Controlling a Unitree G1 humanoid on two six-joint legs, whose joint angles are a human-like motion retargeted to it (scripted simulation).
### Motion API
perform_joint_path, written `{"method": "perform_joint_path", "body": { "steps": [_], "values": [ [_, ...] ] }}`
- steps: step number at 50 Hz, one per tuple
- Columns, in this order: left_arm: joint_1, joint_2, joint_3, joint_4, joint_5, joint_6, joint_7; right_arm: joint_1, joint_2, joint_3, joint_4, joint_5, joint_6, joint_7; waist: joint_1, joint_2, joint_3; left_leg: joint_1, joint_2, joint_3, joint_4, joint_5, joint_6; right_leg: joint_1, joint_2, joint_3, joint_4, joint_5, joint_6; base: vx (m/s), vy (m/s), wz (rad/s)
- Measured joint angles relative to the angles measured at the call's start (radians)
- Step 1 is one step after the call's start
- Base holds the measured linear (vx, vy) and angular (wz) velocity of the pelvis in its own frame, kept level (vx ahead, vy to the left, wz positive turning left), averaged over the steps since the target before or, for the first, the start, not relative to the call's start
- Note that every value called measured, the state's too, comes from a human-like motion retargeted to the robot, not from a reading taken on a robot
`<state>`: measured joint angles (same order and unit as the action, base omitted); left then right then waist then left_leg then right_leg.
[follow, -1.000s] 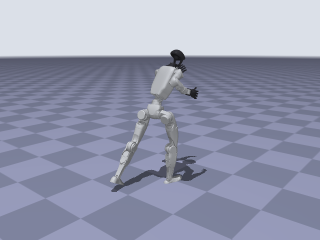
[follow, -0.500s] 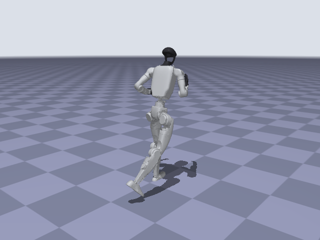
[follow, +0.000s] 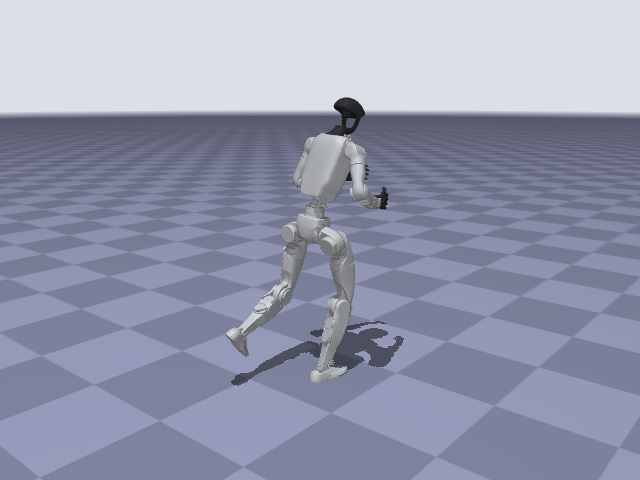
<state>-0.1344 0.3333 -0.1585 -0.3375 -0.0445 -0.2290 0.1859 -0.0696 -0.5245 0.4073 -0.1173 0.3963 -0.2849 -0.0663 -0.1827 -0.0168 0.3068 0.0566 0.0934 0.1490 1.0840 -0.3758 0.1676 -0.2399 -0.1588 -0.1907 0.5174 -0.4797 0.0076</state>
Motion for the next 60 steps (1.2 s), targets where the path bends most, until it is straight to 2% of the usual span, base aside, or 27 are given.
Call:
{"method": "perform_joint_path", "body": {
  "steps": [2, 3, 5, 7, 10, 12, 13, 15, 17, 20, 23, 25, 28, 31, 33, 35, 37, 40, 43, 45, 47, 50, 53, 55, 57, 58, 60],
  "values": [
    [0.225, 0.009, 0.035, -0.005, -0.087, -0.029, -0.028, -0.095, 0.056, 0.000, -0.067, -0.039, -0.025, -0.026, 0.082, 0.010, -0.088, -0.245, 0.038, 0.018, 0.187, -0.071, 0.004, -0.042, 0.001, -0.014, 0.077, -0.057, 0.022, 1.40, -0.21, 0.04],
    [0.308, 0.024, 0.040, -0.026, -0.147, -0.042, -0.067, -0.132, 0.085, -0.012, -0.126, -0.033, -0.030, -0.022, 0.144, -0.001, -0.108, -0.326, 0.014, 0.012, 0.195, -0.086, 0.037, 0.012, 0.007, -0.017, -0.001, -0.041, 0.028, 1.41, -0.22, -0.17],
    [0.444, 0.121, 0.057, -0.096, -0.240, -0.061, -0.121, -0.158, 0.152, -0.045, -0.259, 0.024, -0.028, -0.013, 0.318, -0.056, -0.150, -0.447, -0.036, 0.047, 0.109, -0.085, 0.052, 0.101, 0.001, 0.003, -0.122, 0.028, 0.061, 1.47, -0.19, -0.62],
    [0.530, 0.246, 0.088, -0.161, -0.312, -0.079, -0.119, -0.149, 0.233, -0.006, -0.363, 0.208, -0.056, -0.041, 0.517, -0.137, -0.174, -0.494, -0.082, 0.119, -0.136, -0.050, 0.032, 0.181, -0.022, 0.044, -0.231, 0.167, 0.109, 1.56, -0.10, -1.03],
    [0.633, 0.359, 0.187, -0.215, -0.363, -0.080, -0.187, -0.178, 0.246, 0.035, -0.433, 0.191, -0.013, 0.034, 0.746, -0.215, -0.170, -0.449, -0.124, 0.224, -0.668, 0.046, -0.031, 0.338, -0.027, 0.095, -0.390, 0.422, 0.165, 1.63, 0.06, -0.91],
    [0.680, 0.346, 0.261, -0.234, -0.367, -0.073, -0.241, -0.199, 0.233, 0.054, -0.453, 0.106, 0.019, 0.124, 0.814, -0.195, -0.145, -0.384, -0.124, 0.251, -0.941, 0.073, -0.112, 0.493, 0.016, 0.125, -0.469, 0.539, 0.159, 1.65, 0.16, -0.21],
    [0.687, 0.320, 0.285, -0.242, -0.359, -0.075, -0.255, -0.201, 0.227, 0.072, -0.456, 0.101, 0.022, 0.161, 0.821, -0.174, -0.129, -0.363, -0.124, 0.240, -1.009, 0.083, -0.145, 0.568, 0.039, 0.135, -0.483, 0.568, 0.143, 1.62, 0.16, 0.56],
    [0.648, 0.245, 0.288, -0.243, -0.318, -0.082, -0.259, -0.184, 0.210, 0.100, -0.438, 0.098, 0.014, 0.208, 0.796, -0.117, -0.090, -0.324, -0.124, 0.165, -1.016, 0.115, -0.152, 0.681, 0.079, 0.113, -0.417, 0.563, 0.091, 1.56, 0.12, 1.26],
    [0.521, 0.169, 0.217, -0.209, -0.203, -0.096, -0.239, -0.123, 0.201, 0.109, -0.387, 0.049, -0.017, 0.208, 0.740, -0.065, -0.055, -0.303, -0.113, 0.067, -0.830, 0.043, -0.081, 0.683, 0.083, 0.012, -0.167, 0.471, 0.038, 1.48, 0.05, 1.75],
    [0.217, 0.079, 0.083, -0.155, 0.057, -0.082, -0.143, -0.019, 0.193, 0.074, -0.315, -0.034, -0.053, 0.155, 0.646, -0.074, -0.018, -0.312, -0.119, -0.001, -0.530, -0.167, -0.020, 0.483, -0.013, -0.071, 0.376, 0.233, -0.029, 1.37, -0.07, 1.30],
    [-0.066, 0.024, 0.015, -0.226, 0.115, -0.043, -0.061, 0.065, 0.121, 0.019, -0.405, 0.080, -0.025, 0.205, 0.478, -0.145, -0.112, -0.272, -0.128, -0.009, -0.574, -0.207, -0.071, 0.128, -0.040, 0.018, 0.652, 0.097, -0.024, 1.31, -0.19, 0.58],
    [-0.205, 0.003, -0.014, -0.277, 0.075, -0.037, -0.002, 0.113, 0.030, 0.000, -0.502, 0.169, -0.013, 0.227, 0.329, -0.116, -0.204, -0.202, -0.092, -0.029, -0.698, -0.150, -0.110, -0.062, 0.011, 0.048, 0.611, 0.081, -0.017, 1.33, -0.23, 0.50],
    [-0.309, 0.004, -0.032, -0.315, 0.011, -0.038, 0.054, 0.196, -0.087, -0.045, -0.550, 0.203, -0.012, 0.215, 0.140, -0.015, -0.282, -0.075, -0.016, -0.057, -0.857, 0.048, -0.188, -0.171, 0.042, -0.044, 0.247, 0.158, 0.006, 1.41, -0.31, 0.58],
    [-0.330, 0.011, -0.023, -0.310, -0.031, -0.020, 0.090, 0.249, -0.134, -0.075, -0.505, 0.164, 0.009, 0.145, -0.011, 0.007, -0.264, 0.109, -0.015, -0.103, -0.977, 0.282, -0.237, -0.094, 0.016, -0.171, -0.256, 0.224, 0.073, 1.54, -0.45, 0.76],
    [-0.288, 0.018, -0.002, -0.290, -0.022, -0.010, 0.102, 0.249, -0.122, -0.069, -0.451, 0.081, 0.014, 0.087, -0.067, -0.026, -0.211, 0.255, -0.036, -0.146, -1.007, 0.359, -0.207, -0.038, -0.008, -0.188, -0.440, 0.217, 0.136, 1.59, -0.53, 0.18],
    [-0.187, 0.005, 0.020, -0.250, -0.018, -0.018, 0.067, 0.227, -0.091, -0.054, -0.389, 0.007, 0.003, 0.059, -0.061, -0.069, -0.164, 0.335, -0.077, -0.166, -0.906, 0.318, -0.127, -0.006, -0.032, -0.133, -0.465, 0.247, 0.146, 1.52, -0.50, -0.82],
    [-0.032, -0.024, 0.034, -0.166, -0.033, -0.033, 0.010, 0.163, -0.047, -0.020, -0.299, 0.003, -0.018, 0.040, -0.013, -0.093, -0.120, 0.291, -0.111, -0.115, -0.609, 0.207, -0.058, 0.021, -0.043, -0.052, -0.358, 0.263, 0.090, 1.42, -0.40, -1.50],
    [0.228, -0.032, 0.057, 0.012, -0.064, -0.027, -0.004, 0.004, 0.045, 0.020, -0.153, 0.032, -0.060, -0.067, 0.049, -0.061, -0.074, 0.076, -0.040, -0.016, -0.098, 0.018, -0.001, -0.003, -0.012, 0.000, -0.049, 0.053, 0.018, 1.34, -0.28, -1.01],
    [0.474, 0.039, 0.079, 0.019, -0.173, -0.051, -0.101, -0.103, 0.103, -0.062, -0.221, 0.045, -0.093, -0.110, 0.124, -0.037, -0.121, -0.243, -0.006, 0.001, 0.143, -0.106, 0.062, 0.011, 0.013, -0.016, -0.005, -0.027, 0.036, 1.29, -0.21, -0.11],
    [0.624, 0.143, 0.096, -0.061, -0.243, -0.070, -0.145, -0.104, 0.129, -0.118, -0.336, 0.092, -0.112, -0.122, 0.211, -0.067, -0.179, -0.397, -0.047, 0.025, 0.076, -0.115, 0.065, 0.068, 0.009, -0.016, -0.077, 0.009, 0.070, 1.36, -0.20, -0.22],
    [0.711, 0.219, 0.122, -0.116, -0.292, -0.073, -0.144, -0.099, 0.144, -0.135, -0.415, 0.124, -0.113, -0.134, 0.314, -0.117, -0.210, -0.448, -0.099, 0.081, -0.185, -0.071, 0.041, 0.152, 0.005, 0.023, -0.175, 0.118, 0.116, 1.41, -0.15, -0.85],
    [0.779, 0.279, 0.178, -0.163, -0.347, -0.061, -0.150, -0.087, 0.149, -0.135, -0.468, 0.143, -0.082, -0.103, 0.463, -0.145, -0.214, -0.368, -0.121, 0.204, -0.760, 0.103, -0.056, 0.328, 0.044, 0.146, -0.327, 0.336, 0.133, 1.47, -0.02, -1.29],
    [0.786, 0.256, 0.233, -0.182, -0.361, -0.054, -0.219, -0.069, 0.130, -0.118, -0.491, 0.128, -0.063, -0.018, 0.524, -0.079, -0.178, -0.310, -0.080, 0.242, -1.068, 0.118, -0.201, 0.535, 0.122, 0.258, -0.386, 0.418, 0.117, 1.50, 0.10, -0.84],
    [0.757, 0.216, 0.247, -0.185, -0.330, -0.054, -0.259, -0.052, 0.131, -0.093, -0.498, 0.106, -0.070, 0.044, 0.533, -0.022, -0.148, -0.290, -0.044, 0.160, -1.115, 0.118, -0.226, 0.604, 0.148, 0.240, -0.280, 0.358, 0.078, 1.43, 0.13, -0.44],
    [0.664, 0.161, 0.207, -0.155, -0.261, -0.058, -0.237, -0.026, 0.160, -0.051, -0.456, 0.074, -0.072, 0.066, 0.520, 0.022, -0.118, -0.272, -0.008, 0.084, -1.022, 0.177, -0.159, 0.564, 0.131, 0.158, -0.006, 0.258, 0.004, 1.29, 0.14, -0.17],
    [0.587, 0.130, 0.165, -0.116, -0.225, -0.057, -0.204, -0.010, 0.180, -0.028, -0.411, 0.062, -0.068, 0.052, 0.508, 0.018, -0.097, -0.282, -0.014, 0.073, -0.920, 0.156, -0.100, 0.505, 0.085, 0.121, 0.171, 0.202, -0.025, 1.17, 0.13, -0.05],
    [0.382, 0.080, 0.060, 0.002, -0.175, -0.039, -0.105, 0.041, 0.221, 0.003, -0.283, 0.052, -0.048, -0.016, 0.481, -0.048, -0.070, -0.371, -0.062, 0.095, -0.632, -0.001, -0.006, 0.310, -0.050, 0.109, 0.536, 0.094, -0.022, 1.08, 0.14, 0.04]
  ]
}}
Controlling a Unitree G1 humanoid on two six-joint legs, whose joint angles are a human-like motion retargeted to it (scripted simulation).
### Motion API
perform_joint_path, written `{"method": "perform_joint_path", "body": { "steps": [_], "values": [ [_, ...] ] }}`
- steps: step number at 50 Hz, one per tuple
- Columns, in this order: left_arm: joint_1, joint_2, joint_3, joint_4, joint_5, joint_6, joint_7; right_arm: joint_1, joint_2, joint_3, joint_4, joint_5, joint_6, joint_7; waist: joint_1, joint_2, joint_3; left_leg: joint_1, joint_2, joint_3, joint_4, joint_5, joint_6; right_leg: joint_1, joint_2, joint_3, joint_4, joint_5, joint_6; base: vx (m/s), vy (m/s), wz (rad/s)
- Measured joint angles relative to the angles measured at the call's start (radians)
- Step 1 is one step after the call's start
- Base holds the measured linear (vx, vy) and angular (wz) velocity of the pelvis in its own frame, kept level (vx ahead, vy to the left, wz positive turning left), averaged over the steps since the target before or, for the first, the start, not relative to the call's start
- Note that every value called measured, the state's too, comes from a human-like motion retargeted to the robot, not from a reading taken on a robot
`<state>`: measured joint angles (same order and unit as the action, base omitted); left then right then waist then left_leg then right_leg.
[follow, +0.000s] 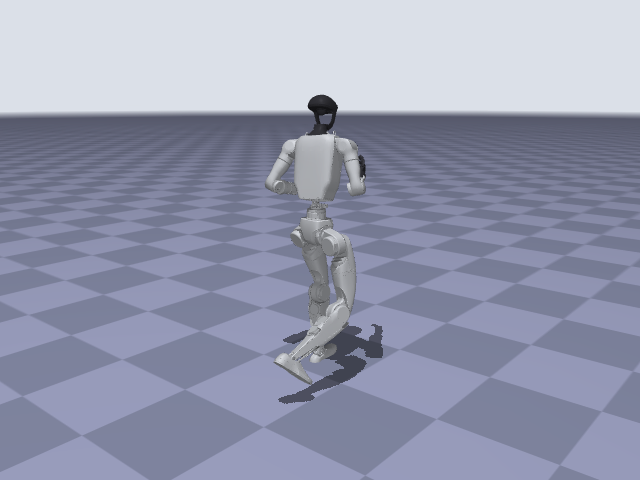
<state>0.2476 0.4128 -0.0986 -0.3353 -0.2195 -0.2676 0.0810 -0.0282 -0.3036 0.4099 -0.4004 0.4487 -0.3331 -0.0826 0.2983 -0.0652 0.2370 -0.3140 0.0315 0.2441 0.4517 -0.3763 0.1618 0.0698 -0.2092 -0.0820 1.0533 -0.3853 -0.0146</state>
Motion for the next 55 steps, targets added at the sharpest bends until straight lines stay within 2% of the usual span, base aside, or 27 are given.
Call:
{"method": "perform_joint_path", "body": {
  "steps": [2, 5, 7, 10, 12, 13, 15, 17, 18, 20, 22, 24, 27, 30, 33, 34, 35, 36, 38, 39, 41, 43, 47, 50, 52, 55],
  "values": [
    [-0.237, -0.037, -0.085, 0.112, 0.098, 0.007, 0.074, 0.081, 0.016, -0.001, 0.108, -0.037, -0.008, -0.049, -0.054, 0.010, 0.052, 0.038, 0.002, 0.020, 0.135, -0.101, -0.026, -0.068, 0.012, 0.059, 0.087, -0.084, -0.086, 1.04, 0.19, 0.27],
    [-0.494, -0.043, -0.118, 0.077, 0.184, 0.006, 0.123, 0.255, -0.044, -0.075, 0.044, 0.000, -0.023, 0.028, -0.209, 0.031, 0.038, 0.126, -0.024, 0.028, 0.119, -0.138, -0.074, -0.230, 0.080, 0.133, 0.050, -0.097, -0.047, 1.02, 0.18, 0.57],
    [-0.592, -0.033, -0.132, 0.003, 0.190, 0.013, 0.147, 0.349, -0.151, -0.133, -0.047, 0.063, -0.007, 0.091, -0.349, 0.071, -0.002, 0.203, -0.031, 0.023, 0.032, -0.102, -0.096, -0.286, 0.110, 0.114, -0.176, -0.057, -0.019, 1.03, 0.14, 0.56],
    [-0.670, -0.018, -0.172, -0.088, 0.124, 0.030, 0.174, 0.455, -0.275, -0.228, -0.119, 0.145, 0.037, 0.115, -0.525, 0.097, -0.048, 0.322, -0.079, 0.009, -0.065, -0.001, -0.118, -0.277, 0.090, 0.025, -0.683, 0.126, 0.036, 1.09, 0.05, 0.06],
    [-0.682, -0.020, -0.181, -0.119, 0.083, 0.051, 0.134, 0.524, -0.307, -0.314, -0.151, 0.137, 0.081, 0.122, -0.579, 0.063, -0.067, 0.406, -0.146, -0.003, -0.071, 0.067, -0.130, -0.271, 0.067, -0.045, -0.912, 0.305, 0.114, 1.15, 0.00, -0.76],
    [-0.674, -0.027, -0.179, -0.132, 0.077, 0.059, 0.102, 0.561, -0.310, -0.359, -0.172, 0.118, 0.098, 0.130, -0.589, 0.042, -0.075, 0.440, -0.177, -0.008, -0.053, 0.099, -0.138, -0.277, 0.063, -0.087, -0.972, 0.388, 0.156, 1.14, 0.01, -1.32],
    [-0.636, -0.046, -0.171, -0.166, 0.073, 0.062, 0.048, 0.633, -0.305, -0.456, -0.229, 0.097, 0.117, 0.143, -0.583, 0.014, -0.086, 0.464, -0.225, -0.015, 0.058, 0.146, -0.156, -0.290, 0.067, -0.196, -1.005, 0.499, 0.197, 1.09, 0.05, -1.78],
    [-0.587, -0.048, -0.165, -0.205, 0.081, 0.062, 0.048, 0.659, -0.290, -0.519, -0.277, 0.125, 0.110, 0.128, -0.561, 0.002, -0.092, 0.413, -0.225, 0.018, 0.281, 0.134, -0.163, -0.293, 0.072, -0.276, -0.929, 0.428, 0.133, 0.98, 0.11, -2.09],
    [-0.566, -0.044, -0.164, -0.220, 0.088, 0.060, 0.063, 0.650, -0.278, -0.532, -0.292, 0.143, 0.102, 0.109, -0.552, 0.002, -0.092, 0.376, -0.196, 0.057, 0.415, 0.102, -0.156, -0.295, 0.075, -0.278, -0.868, 0.335, 0.086, 0.89, 0.16, -2.09],
    [-0.537, -0.045, -0.170, -0.211, 0.106, 0.061, 0.091, 0.561, -0.246, -0.489, -0.282, 0.164, 0.074, 0.045, -0.545, 0.010, -0.070, 0.312, -0.083, 0.142, 0.670, 0.015, -0.104, -0.319, 0.085, -0.212, -0.705, 0.138, 0.004, 0.78, 0.23, -2.01],
    [-0.475, -0.062, -0.167, -0.148, 0.067, 0.058, 0.107, 0.412, -0.227, -0.403, -0.216, 0.147, 0.059, 0.000, -0.562, 0.028, -0.053, 0.245, 0.026, 0.179, 0.830, -0.058, -0.036, -0.365, 0.102, -0.121, -0.539, 0.036, -0.015, 0.62, 0.29, -1.99],
    [-0.386, -0.080, -0.146, -0.107, 0.001, 0.049, 0.106, 0.299, -0.219, -0.341, -0.182, 0.138, 0.059, -0.002, -0.588, 0.046, -0.042, 0.163, 0.070, 0.155, 0.865, -0.100, -0.002, -0.362, 0.130, -0.040, -0.503, 0.025, 0.000, 0.48, 0.30, -2.23],
    [-0.248, -0.056, -0.095, -0.173, -0.067, 0.000, 0.079, 0.260, -0.190, -0.284, -0.251, 0.200, 0.043, 0.044, -0.576, 0.044, -0.035, 0.082, 0.037, 0.073, 0.674, -0.124, -0.009, -0.331, 0.180, 0.133, -0.565, 0.098, 0.062, 0.36, 0.27, -3.11],
    [-0.115, 0.042, -0.029, -0.305, -0.127, -0.029, 0.042, 0.318, -0.166, -0.298, -0.377, 0.217, 0.033, 0.089, -0.475, -0.006, -0.040, 0.127, -0.030, -0.012, 0.249, -0.065, -0.049, -0.297, 0.208, 0.328, -0.658, 0.155, 0.128, 0.24, 0.28, -4.06],
    [0.048, 0.124, 0.045, -0.415, -0.243, -0.035, 0.007, 0.331, -0.199, -0.336, -0.439, 0.230, 0.043, 0.119, -0.403, -0.019, -0.053, 0.164, -0.064, -0.311, -0.039, 0.056, -0.070, -0.277, 0.227, 0.395, -0.725, 0.079, 0.130, 0.09, 0.33, -4.09],
    [0.087, 0.138, 0.060, -0.442, -0.270, -0.036, -0.010, 0.320, -0.209, -0.334, -0.439, 0.242, 0.041, 0.122, -0.390, -0.016, -0.049, 0.166, -0.062, -0.401, -0.049, 0.047, -0.082, -0.287, 0.230, 0.392, -0.718, 0.036, 0.111, -0.07, 0.33, -3.77],
    [0.116, 0.145, 0.068, -0.464, -0.288, -0.037, -0.027, 0.302, -0.218, -0.327, -0.432, 0.251, 0.037, 0.121, -0.379, -0.010, -0.040, 0.165, -0.055, -0.477, -0.034, 0.019, -0.099, -0.304, 0.232, 0.381, -0.700, -0.011, 0.087, -0.16, 0.33, -3.63],
    [0.120, 0.153, 0.068, -0.466, -0.275, -0.044, -0.037, 0.268, -0.223, -0.306, -0.402, 0.233, 0.023, 0.105, -0.370, 0.000, -0.027, 0.163, -0.023, -0.450, -0.001, -0.042, -0.132, -0.355, 0.237, 0.328, -0.624, -0.062, 0.044, -0.22, 0.32, -3.54],
    [0.077, 0.174, 0.043, -0.423, -0.212, -0.055, -0.031, 0.190, -0.221, -0.261, -0.315, 0.152, -0.003, 0.049, -0.358, 0.007, 0.000, 0.158, 0.046, -0.310, 0.053, -0.166, -0.173, -0.476, 0.213, 0.183, -0.442, -0.157, -0.030, -0.28, 0.30, -3.27],
    [0.013, 0.192, 0.011, -0.367, -0.165, -0.051, -0.019, 0.158, -0.211, -0.238, -0.264, 0.105, -0.011, 0.014, -0.359, 0.001, 0.013, 0.158, 0.066, -0.228, 0.070, -0.217, -0.172, -0.531, 0.179, 0.110, -0.360, -0.194, -0.050, -0.28, 0.27, -2.76],
    [-0.180, 0.235, -0.081, -0.229, -0.058, -0.031, 0.010, 0.139, -0.178, -0.199, -0.183, 0.062, -0.021, -0.043, -0.376, -0.020, 0.031, 0.159, 0.071, -0.114, 0.089, -0.282, -0.143, -0.602, 0.101, 0.003, -0.251, -0.247, -0.060, -0.21, 0.20, -1.99],
    [-0.399, 0.252, -0.171, -0.143, 0.026, -0.020, 0.056, 0.201, -0.153, -0.195, -0.176, 0.104, -0.025, -0.047, -0.405, -0.033, 0.029, 0.161, 0.057, -0.056, 0.089, -0.291, -0.121, -0.623, 0.039, -0.058, -0.228, -0.265, -0.033, -0.06, 0.11, -1.40],
    [-0.659, 0.127, -0.224, -0.199, 0.054, -0.006, 0.129, 0.344, -0.234, -0.254, -0.298, 0.189, -0.001, 0.038, -0.499, -0.009, -0.016, 0.258, 0.060, 0.076, -0.048, -0.195, -0.162, -0.555, -0.002, -0.170, -0.359, -0.233, 0.040, 0.15, -0.03, -1.82],
    [-0.719, 0.014, -0.232, -0.254, 0.004, 0.018, 0.176, 0.400, -0.330, -0.307, -0.335, 0.234, 0.048, 0.093, -0.578, 0.043, -0.073, 0.352, 0.070, 0.186, -0.194, -0.057, -0.189, -0.454, 0.002, -0.339, -0.537, -0.183, 0.076, 0.30, -0.19, -2.47],
    [-0.732, -0.026, -0.253, -0.249, -0.047, 0.036, 0.191, 0.426, -0.359, -0.313, -0.300, 0.246, 0.069, 0.054, -0.600, 0.076, -0.110, 0.389, 0.077, 0.238, -0.232, 0.039, -0.195, -0.377, 0.021, -0.447, -0.664, -0.155, 0.095, 0.36, -0.30, -2.67],
    [-0.718, -0.048, -0.275, -0.191, -0.036, 0.071, 0.139, 0.418, -0.375, -0.281, -0.191, 0.232, 0.108, 0.098, -0.594, 0.094, -0.147, 0.425, 0.073, 0.251, -0.207, 0.149, -0.173, -0.270, 0.068, -0.462, -0.838, -0.083, 0.124, 0.41, -0.35, -2.92]
  ]
}}
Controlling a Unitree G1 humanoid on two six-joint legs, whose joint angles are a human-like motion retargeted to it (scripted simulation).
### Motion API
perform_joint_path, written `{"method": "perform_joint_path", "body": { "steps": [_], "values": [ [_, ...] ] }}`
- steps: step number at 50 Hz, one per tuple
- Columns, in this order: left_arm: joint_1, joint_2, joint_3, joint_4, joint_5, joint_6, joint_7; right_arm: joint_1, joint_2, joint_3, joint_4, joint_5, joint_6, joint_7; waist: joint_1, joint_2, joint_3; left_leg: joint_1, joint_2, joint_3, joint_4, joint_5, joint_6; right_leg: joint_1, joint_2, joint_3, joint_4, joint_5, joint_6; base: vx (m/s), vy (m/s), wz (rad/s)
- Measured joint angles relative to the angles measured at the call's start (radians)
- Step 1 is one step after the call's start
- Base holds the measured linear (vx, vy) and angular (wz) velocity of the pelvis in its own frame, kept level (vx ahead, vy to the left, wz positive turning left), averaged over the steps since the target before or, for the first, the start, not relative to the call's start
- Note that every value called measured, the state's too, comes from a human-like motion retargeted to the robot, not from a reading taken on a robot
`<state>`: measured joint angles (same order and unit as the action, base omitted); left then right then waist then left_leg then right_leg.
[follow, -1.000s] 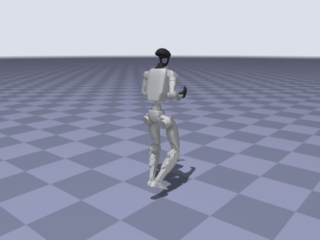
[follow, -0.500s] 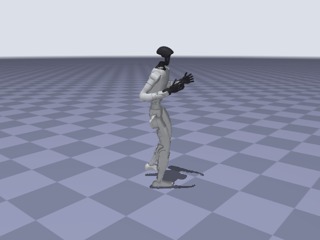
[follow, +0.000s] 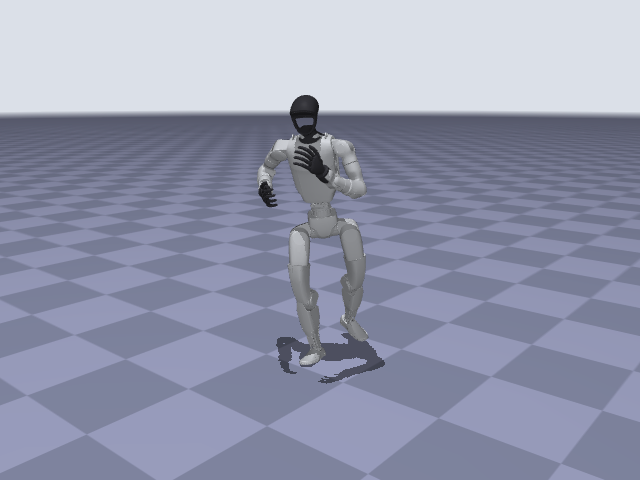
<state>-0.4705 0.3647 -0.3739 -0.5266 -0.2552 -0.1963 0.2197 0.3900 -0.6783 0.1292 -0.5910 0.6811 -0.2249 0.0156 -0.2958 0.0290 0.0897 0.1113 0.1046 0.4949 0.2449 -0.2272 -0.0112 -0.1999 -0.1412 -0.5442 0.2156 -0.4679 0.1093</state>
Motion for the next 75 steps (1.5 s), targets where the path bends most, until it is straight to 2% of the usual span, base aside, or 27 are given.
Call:
{"method": "perform_joint_path", "body": {
  "steps": [3, 5, 8, 10, 12, 14, 17, 20, 22, 24, 27, 30, 33, 37, 40, 42, 45, 48, 52, 55, 57, 60, 62, 65, 69, 72, 75],
  "values": [
    [0.107, -0.020, 0.033, 0.090, 0.024, 0.007, -0.113, -0.077, 0.024, 0.054, 0.182, -0.127, 0.047, 0.066, 0.031, -0.021, -0.006, -0.078, 0.019, -0.044, 0.306, 0.006, 0.071, 0.054, 0.026, 0.146, -0.072, 0.019, 0.012, 0.40, -0.30, -3.24],
    [0.223, -0.071, 0.096, 0.184, -0.018, 0.000, -0.168, -0.167, 0.072, 0.113, 0.329, -0.166, 0.062, 0.082, 0.054, -0.009, 0.035, -0.199, 0.062, -0.118, 0.615, 0.003, 0.096, 0.064, 0.072, 0.263, -0.061, -0.022, -0.026, 0.35, -0.17, -3.50],
    [0.419, -0.161, 0.143, 0.415, -0.074, -0.014, -0.028, -0.335, 0.186, 0.214, 0.480, -0.124, -0.001, -0.056, 0.112, 0.012, 0.154, -0.369, 0.023, -0.288, 0.970, -0.074, 0.091, 0.071, 0.141, 0.454, 0.059, -0.112, -0.117, 0.42, -0.04, -3.55],
    [0.569, -0.107, 0.157, 0.551, 0.037, -0.004, -0.013, -0.444, 0.246, 0.249, 0.443, -0.131, -0.063, -0.105, 0.165, -0.002, 0.209, -0.467, -0.014, -0.346, 1.121, -0.142, 0.111, 0.086, 0.156, 0.561, 0.126, -0.162, -0.136, 0.59, 0.02, -2.96],
    [0.783, 0.026, 0.184, 0.487, 0.070, -0.027, -0.074, -0.510, 0.297, 0.214, 0.273, -0.116, -0.100, -0.119, 0.263, -0.044, 0.184, -0.568, -0.011, -0.332, 1.174, -0.190, 0.152, 0.075, 0.134, 0.635, 0.178, -0.175, -0.084, 0.77, 0.04, -2.27],
    [0.978, 0.151, 0.214, 0.285, -0.272, -0.049, -0.145, -0.572, 0.332, 0.137, 0.079, -0.035, -0.102, -0.169, 0.367, -0.098, 0.141, -0.651, -0.017, -0.307, 1.113, -0.240, 0.209, 0.128, 0.082, 0.676, 0.069, -0.106, -0.053, 0.87, 0.10, -1.46],
    [1.182, 0.387, 0.320, 0.102, -0.366, -0.072, -0.241, -0.601, 0.365, 0.041, -0.120, -0.004, -0.146, -0.209, 0.525, -0.192, 0.059, -0.681, -0.019, -0.223, 0.830, -0.270, 0.227, 0.195, -0.005, 0.665, -0.045, 0.074, 0.023, 0.99, 0.20, -1.06],
    [1.241, 0.457, 0.394, 0.040, -0.416, -0.092, -0.269, -0.591, 0.378, 0.070, -0.235, 0.072, -0.191, -0.225, 0.605, -0.236, 0.024, -0.579, -0.039, -0.140, 0.360, -0.238, 0.179, 0.292, -0.046, 0.638, -0.130, 0.285, 0.063, 1.02, 0.33, -0.68],
    [1.196, 0.419, 0.408, 0.047, -0.327, -0.077, -0.314, -0.549, 0.342, 0.083, -0.236, -0.034, -0.170, -0.152, 0.593, -0.201, 0.040, -0.456, -0.045, -0.117, 0.125, -0.199, 0.129, 0.370, -0.024, 0.629, -0.109, 0.366, 0.034, 1.02, 0.43, -0.10],
    [1.067, 0.341, 0.361, 0.091, -0.201, -0.085, -0.316, -0.475, 0.307, 0.132, -0.206, -0.067, -0.163, -0.077, 0.538, -0.141, 0.085, -0.341, -0.027, -0.118, 0.092, -0.230, 0.116, 0.403, 0.005, 0.572, 0.064, 0.345, -0.026, 0.99, 0.45, 0.52],
    [0.726, 0.227, 0.187, 0.246, 0.034, -0.111, -0.223, -0.337, 0.274, 0.200, -0.051, -0.143, -0.147, -0.018, 0.445, -0.084, 0.126, -0.262, 0.000, -0.159, 0.196, -0.369, 0.098, 0.233, -0.012, 0.456, 0.605, 0.149, -0.127, 0.89, 0.39, 0.66],
    [0.304, 0.192, -0.008, 0.342, 0.242, -0.102, -0.103, -0.162, 0.288, 0.188, 0.126, -0.209, -0.123, -0.056, 0.361, -0.077, 0.106, -0.253, -0.025, -0.184, 0.212, -0.440, 0.061, -0.049, -0.040, 0.439, 0.985, -0.006, -0.197, 0.85, 0.27, 0.75],
    [-0.039, 0.182, -0.083, 0.242, 0.371, -0.108, -0.057, 0.031, 0.253, 0.036, 0.047, -0.143, -0.122, 0.046, 0.220, -0.003, 0.045, -0.228, -0.022, -0.239, 0.116, -0.368, -0.003, -0.260, 0.005, 0.370, 0.955, -0.011, -0.179, 1.00, 0.17, 1.26],
    [-0.232, 0.104, -0.067, 0.130, 0.296, -0.092, 0.063, 0.145, 0.127, -0.062, -0.071, -0.038, -0.099, 0.085, -0.022, 0.121, -0.005, -0.106, 0.009, -0.354, -0.043, -0.098, -0.090, -0.260, 0.066, 0.199, 0.386, 0.111, -0.094, 1.22, -0.02, 1.48],
    [-0.271, 0.007, 0.000, 0.087, 0.170, -0.080, 0.126, 0.124, 0.100, -0.067, -0.041, -0.023, -0.035, 0.044, -0.141, 0.091, 0.026, 0.050, -0.038, -0.473, -0.131, 0.134, -0.085, -0.134, 0.062, 0.132, -0.102, 0.199, -0.023, 1.32, -0.26, 1.04],
    [-0.234, -0.037, 0.026, 0.065, 0.191, -0.044, 0.153, 0.049, 0.119, -0.018, 0.034, -0.100, -0.014, 0.015, -0.148, 0.024, 0.073, 0.139, -0.081, -0.519, -0.087, 0.191, -0.015, -0.072, 0.049, 0.182, -0.191, 0.210, -0.007, 1.32, -0.32, -0.12],
    [-0.068, -0.085, 0.022, 0.108, 0.141, -0.046, 0.051, -0.098, 0.149, 0.094, 0.182, -0.138, -0.013, -0.013, -0.085, -0.052, 0.110, 0.049, -0.127, -0.451, 0.341, 0.064, 0.081, -0.027, 0.017, 0.317, -0.112, 0.217, -0.056, 1.22, -0.25, -0.87],
    [0.189, -0.098, 0.036, 0.266, 0.189, -0.002, -0.100, -0.294, 0.228, 0.212, 0.316, -0.052, -0.010, -0.065, 0.016, -0.018, 0.155, -0.190, -0.050, -0.392, 0.838, -0.094, 0.130, -0.049, 0.052, 0.372, 0.126, 0.033, -0.138, 1.11, -0.16, -1.05],
    [0.601, -0.070, 0.100, 0.368, 0.013, 0.014, -0.220, -0.625, 0.444, 0.242, 0.252, -0.109, -0.028, -0.151, 0.164, -0.041, 0.142, -0.511, -0.030, -0.356, 1.070, -0.214, 0.185, -0.016, 0.067, 0.421, 0.225, -0.073, -0.114, 1.18, -0.13, -0.92],
    [0.868, 0.061, 0.182, 0.244, -0.252, 0.000, -0.298, -0.764, 0.515, 0.249, 0.128, -0.080, 0.001, -0.128, 0.327, -0.134, 0.065, -0.637, -0.060, -0.250, 0.838, -0.218, 0.195, 0.103, 0.036, 0.481, 0.067, 0.053, -0.052, 1.35, -0.08, -1.08],
    [0.989, 0.164, 0.256, 0.163, -0.318, -0.007, -0.327, -0.757, 0.481, 0.301, 0.042, -0.062, -0.009, -0.121, 0.450, -0.195, 0.027, -0.622, -0.072, -0.137, 0.507, -0.167, 0.172, 0.189, 0.012, 0.525, -0.051, 0.230, 0.008, 1.45, 0.04, -1.29],
    [1.103, 0.191, 0.357, 0.078, -0.388, -0.020, -0.386, -0.678, 0.409, 0.377, -0.047, -0.042, -0.004, -0.039, 0.580, -0.207, 0.029, -0.496, -0.083, -0.019, -0.026, -0.091, 0.063, 0.371, 0.027, 0.597, -0.204, 0.501, 0.071, 1.50, 0.21, -1.15],
    [1.091, 0.148, 0.378, 0.048, -0.382, -0.031, -0.400, -0.614, 0.357, 0.414, -0.051, -0.036, -0.023, 0.015, 0.575, -0.162, 0.062, -0.422, -0.071, -0.034, -0.164, -0.100, 0.010, 0.498, 0.058, 0.629, -0.218, 0.564, 0.040, 1.48, 0.32, -0.24],
    [0.946, 0.064, 0.326, 0.061, -0.237, -0.080, -0.352, -0.511, 0.285, 0.449, 0.021, -0.116, -0.073, 0.052, 0.499, -0.074, 0.125, -0.316, -0.015, -0.146, -0.110, -0.075, 0.026, 0.569, 0.104, 0.555, 0.024, 0.472, -0.071, 1.39, 0.30, 0.30],
    [0.486, -0.024, 0.132, 0.289, 0.061, -0.097, -0.169, -0.344, 0.285, 0.400, 0.240, -0.194, -0.095, 0.008, 0.399, -0.073, 0.164, -0.289, -0.005, -0.210, 0.192, -0.297, 0.126, 0.248, 0.030, 0.482, 0.746, 0.207, -0.179, 1.21, 0.24, 0.35],
    [0.161, -0.028, 0.076, 0.311, 0.188, -0.083, -0.089, -0.197, 0.278, 0.245, 0.231, -0.156, -0.100, 0.022, 0.299, -0.088, 0.106, -0.285, -0.042, -0.228, 0.218, -0.351, 0.086, -0.051, 0.028, 0.509, 0.940, 0.093, -0.192, 1.17, 0.18, 0.79],
    [-0.040, -0.045, 0.076, 0.215, 0.228, -0.082, -0.040, -0.066, 0.201, 0.115, 0.135, -0.110, -0.100, 0.072, 0.156, -0.009, 0.008, -0.227, -0.029, -0.310, 0.103, -0.265, 0.012, -0.207, 0.062, 0.416, 0.703, 0.101, -0.171, 1.28, 0.05, 1.36]
  ]
}}
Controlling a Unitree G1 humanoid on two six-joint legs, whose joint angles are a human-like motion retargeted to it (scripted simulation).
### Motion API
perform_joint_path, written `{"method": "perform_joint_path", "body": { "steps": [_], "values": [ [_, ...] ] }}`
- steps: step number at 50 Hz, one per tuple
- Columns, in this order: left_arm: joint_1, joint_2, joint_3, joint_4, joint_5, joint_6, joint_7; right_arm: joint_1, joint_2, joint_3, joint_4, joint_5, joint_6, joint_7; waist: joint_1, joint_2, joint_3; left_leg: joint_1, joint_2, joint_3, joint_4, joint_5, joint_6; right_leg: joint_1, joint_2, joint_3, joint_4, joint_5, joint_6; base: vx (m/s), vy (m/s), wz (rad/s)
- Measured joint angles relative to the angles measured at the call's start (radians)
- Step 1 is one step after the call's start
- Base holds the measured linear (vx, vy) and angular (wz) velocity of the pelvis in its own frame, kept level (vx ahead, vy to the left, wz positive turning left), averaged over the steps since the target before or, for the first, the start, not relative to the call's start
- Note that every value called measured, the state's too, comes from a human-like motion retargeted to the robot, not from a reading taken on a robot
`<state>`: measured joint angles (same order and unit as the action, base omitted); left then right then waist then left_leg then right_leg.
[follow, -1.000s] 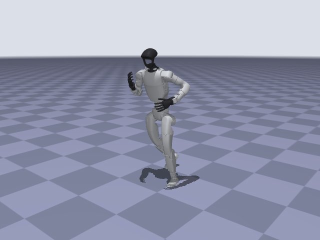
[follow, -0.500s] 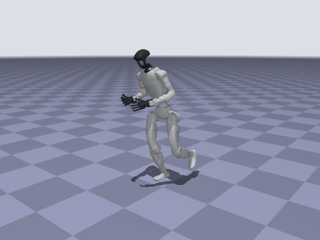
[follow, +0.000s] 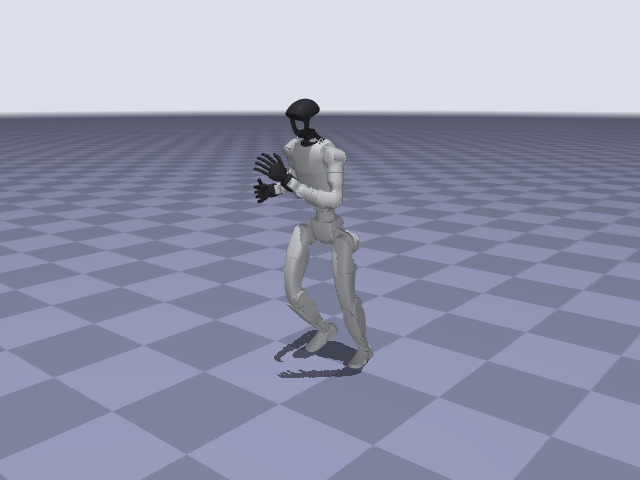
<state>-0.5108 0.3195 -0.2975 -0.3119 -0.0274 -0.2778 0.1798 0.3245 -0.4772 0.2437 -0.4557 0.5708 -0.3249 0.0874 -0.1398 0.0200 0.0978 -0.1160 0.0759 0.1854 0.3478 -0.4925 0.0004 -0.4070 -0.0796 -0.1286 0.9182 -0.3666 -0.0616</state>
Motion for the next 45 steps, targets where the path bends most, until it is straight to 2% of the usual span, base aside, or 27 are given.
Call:
{"method": "perform_joint_path", "body": {
  "steps": [3, 5, 7, 8, 10, 13, 15, 16, 18, 20, 22, 25, 27, 29, 30, 31, 32, 33, 35, 37, 40, 43, 45],
  "values": [
    [-0.139, -0.080, -0.046, -0.065, -0.085, 0.014, 0.045, 0.126, -0.020, -0.105, -0.027, 0.104, 0.043, -0.018, -0.111, 0.051, -0.036, 0.124, -0.017, -0.116, -0.127, 0.194, -0.043, 0.079, -0.018, -0.166, -0.584, 0.119, 0.072, 1.41, -0.16, 1.86],
    [-0.199, -0.134, -0.085, -0.091, -0.119, 0.028, 0.041, 0.195, 0.031, -0.151, -0.013, 0.123, 0.070, -0.046, -0.128, 0.020, -0.025, 0.243, -0.055, -0.192, -0.190, 0.319, -0.036, 0.135, -0.051, -0.235, -0.855, 0.153, 0.172, 1.47, -0.35, 1.43],
    [-0.223, -0.183, -0.136, -0.108, -0.079, 0.020, -0.010, 0.246, 0.117, -0.173, 0.019, 0.057, 0.059, -0.072, -0.067, -0.031, 0.007, 0.334, -0.090, -0.249, -0.171, 0.399, 0.017, 0.162, -0.087, -0.236, -0.922, 0.157, 0.236, 1.42, -0.42, 0.50],
    [-0.221, -0.201, -0.159, -0.117, -0.059, 0.009, -0.051, 0.258, 0.148, -0.172, 0.041, 0.028, 0.046, -0.086, -0.021, -0.059, 0.019, 0.335, -0.115, -0.260, -0.088, 0.400, 0.052, 0.172, -0.110, -0.217, -0.912, 0.169, 0.236, 1.32, -0.42, 0.12],
    [-0.209, -0.213, -0.196, -0.134, -0.030, -0.009, -0.140, 0.233, 0.179, -0.137, 0.102, 0.013, 0.025, -0.102, 0.077, -0.114, 0.042, 0.229, -0.145, -0.223, 0.222, 0.327, 0.100, 0.180, -0.153, -0.173, -0.827, 0.167, 0.181, 1.22, -0.41, 0.08],
    [-0.150, -0.185, -0.221, -0.141, -0.039, -0.005, -0.200, 0.029, 0.113, -0.022, 0.179, 0.043, 0.005, -0.114, 0.174, -0.135, 0.060, -0.030, -0.050, -0.145, 0.665, 0.148, 0.151, 0.151, -0.150, -0.185, -0.567, -0.027, 0.094, 1.15, -0.41, 0.57],
    [-0.060, -0.160, -0.224, -0.158, -0.111, 0.009, -0.231, -0.129, 0.026, 0.002, 0.163, 0.023, 0.015, -0.102, 0.201, -0.140, 0.057, -0.177, -0.016, -0.129, 0.796, 0.064, 0.186, 0.179, -0.143, -0.230, -0.471, -0.120, 0.087, 1.19, -0.44, 1.01],
    [-0.007, -0.132, -0.214, -0.184, -0.162, 0.013, -0.248, -0.185, -0.003, -0.010, 0.142, 0.019, 0.022, -0.097, 0.216, -0.149, 0.044, -0.237, -0.027, -0.119, 0.783, 0.045, 0.194, 0.206, -0.137, -0.247, -0.472, -0.124, 0.098, 1.22, -0.45, 0.86],
    [0.094, -0.055, -0.186, -0.242, -0.246, 0.015, -0.269, -0.254, -0.024, -0.032, 0.098, 0.042, 0.019, -0.113, 0.274, -0.184, 0.016, -0.313, -0.067, -0.072, 0.657, 0.034, 0.204, 0.265, -0.124, -0.254, -0.507, -0.087, 0.128, 1.27, -0.46, 0.19],
    [0.197, 0.060, -0.136, -0.302, -0.305, 0.017, -0.270, -0.271, 0.010, -0.035, 0.064, 0.083, -0.004, -0.163, 0.381, -0.246, 0.001, -0.295, -0.114, 0.028, 0.352, 0.079, 0.192, 0.331, -0.106, -0.198, -0.573, 0.015, 0.159, 1.36, -0.44, -1.01],
    [0.324, 0.170, -0.044, -0.328, -0.338, 0.021, -0.260, -0.268, 0.050, -0.043, 0.044, 0.078, -0.004, -0.186, 0.496, -0.267, -0.005, -0.213, -0.132, 0.131, -0.032, 0.171, 0.121, 0.420, -0.050, -0.097, -0.648, 0.151, 0.178, 1.45, -0.35, -1.81],
    [0.559, 0.265, 0.115, -0.341, -0.357, 0.012, -0.248, -0.248, 0.078, -0.085, 0.009, 0.023, 0.030, -0.147, 0.587, -0.228, -0.007, -0.147, -0.141, 0.153, -0.375, 0.229, -0.024, 0.600, 0.044, 0.092, -0.758, 0.330, 0.192, 1.49, -0.19, -1.39],
    [0.640, 0.255, 0.131, -0.323, -0.338, -0.005, -0.205, -0.220, 0.095, -0.092, -0.024, -0.006, 0.023, -0.133, 0.585, -0.180, 0.000, -0.135, -0.136, 0.060, -0.397, 0.252, -0.017, 0.660, 0.082, 0.179, -0.700, 0.369, 0.182, 1.42, -0.09, -0.41],
    [0.606, 0.219, 0.071, -0.279, -0.297, -0.011, -0.152, -0.191, 0.129, -0.066, -0.036, -0.024, 0.002, -0.152, 0.555, -0.141, 0.026, -0.119, -0.117, -0.013, -0.297, 0.234, 0.065, 0.628, 0.080, 0.144, -0.474, 0.319, 0.148, 1.31, -0.08, 0.10],
    [0.557, 0.197, 0.027, -0.248, -0.267, -0.010, -0.126, -0.176, 0.149, -0.046, -0.028, -0.028, -0.008, -0.172, 0.532, -0.135, 0.046, -0.120, -0.112, -0.035, -0.207, 0.186, 0.120, 0.582, 0.052, 0.092, -0.317, 0.270, 0.124, 1.21, -0.11, 0.30],
    [0.479, 0.177, -0.014, -0.215, -0.227, -0.005, -0.094, -0.159, 0.161, -0.025, 0.008, -0.034, -0.010, -0.196, 0.496, -0.148, 0.072, -0.138, -0.116, -0.035, -0.083, 0.102, 0.148, 0.516, -0.009, 0.045, -0.160, 0.205, 0.094, 1.18, -0.13, 0.31],
    [0.401, 0.160, -0.048, -0.187, -0.189, 0.000, -0.061, -0.138, 0.167, -0.008, 0.045, -0.044, -0.009, -0.215, 0.455, -0.160, 0.094, -0.151, -0.116, -0.033, 0.027, 0.027, 0.161, 0.450, -0.062, 0.008, -0.020, 0.142, 0.066, 1.16, -0.14, 0.25],
    [0.319, 0.147, -0.070, -0.169, -0.154, 0.006, -0.025, -0.110, 0.161, 0.003, 0.086, -0.061, -0.001, -0.221, 0.407, -0.169, 0.109, -0.154, -0.110, -0.027, 0.107, -0.030, 0.146, 0.384, -0.102, -0.010, 0.085, 0.084, 0.044, 1.17, -0.13, 0.23],
    [0.191, 0.129, -0.085, -0.179, -0.108, 0.007, 0.033, -0.020, 0.123, 0.006, 0.115, -0.077, 0.014, -0.185, 0.288, -0.161, 0.115, -0.103, -0.090, -0.024, 0.149, -0.081, 0.089, 0.270, -0.120, -0.021, 0.176, 0.002, 0.033, 1.19, -0.11, 0.30],
    [0.101, 0.109, -0.069, -0.220, -0.085, 0.005, 0.082, 0.097, 0.047, -0.021, 0.065, -0.020, 0.019, -0.109, 0.147, -0.119, 0.089, -0.026, -0.066, -0.042, 0.082, -0.056, 0.031, 0.175, -0.084, -0.040, 0.098, -0.018, 0.069, 1.22, -0.12, 0.58],
    [0.035, 0.094, -0.017, -0.284, -0.078, 0.018, 0.127, 0.245, -0.070, -0.108, -0.016, 0.068, 0.045, -0.045, -0.039, -0.043, 0.039, 0.083, -0.033, -0.084, -0.053, 0.077, -0.038, 0.098, -0.053, -0.152, -0.242, 0.051, 0.140, 1.25, -0.21, 0.62],
    [0.052, 0.082, 0.049, -0.315, -0.066, 0.048, 0.136, 0.266, -0.089, -0.159, -0.038, 0.067, 0.080, -0.040, -0.141, -0.039, 0.027, 0.236, -0.057, -0.132, -0.185, 0.277, -0.052, 0.118, -0.073, -0.289, -0.665, 0.115, 0.193, 1.31, -0.35, 0.09],
    [0.102, 0.061, 0.084, -0.320, -0.051, 0.060, 0.135, 0.215, -0.059, -0.149, -0.033, 0.018, 0.090, -0.048, -0.150, -0.061, 0.047, 0.357, -0.084, -0.178, -0.237, 0.386, -0.021, 0.136, -0.073, -0.285, -0.823, 0.093, 0.208, 1.34, -0.36, -0.79]
  ]
}}
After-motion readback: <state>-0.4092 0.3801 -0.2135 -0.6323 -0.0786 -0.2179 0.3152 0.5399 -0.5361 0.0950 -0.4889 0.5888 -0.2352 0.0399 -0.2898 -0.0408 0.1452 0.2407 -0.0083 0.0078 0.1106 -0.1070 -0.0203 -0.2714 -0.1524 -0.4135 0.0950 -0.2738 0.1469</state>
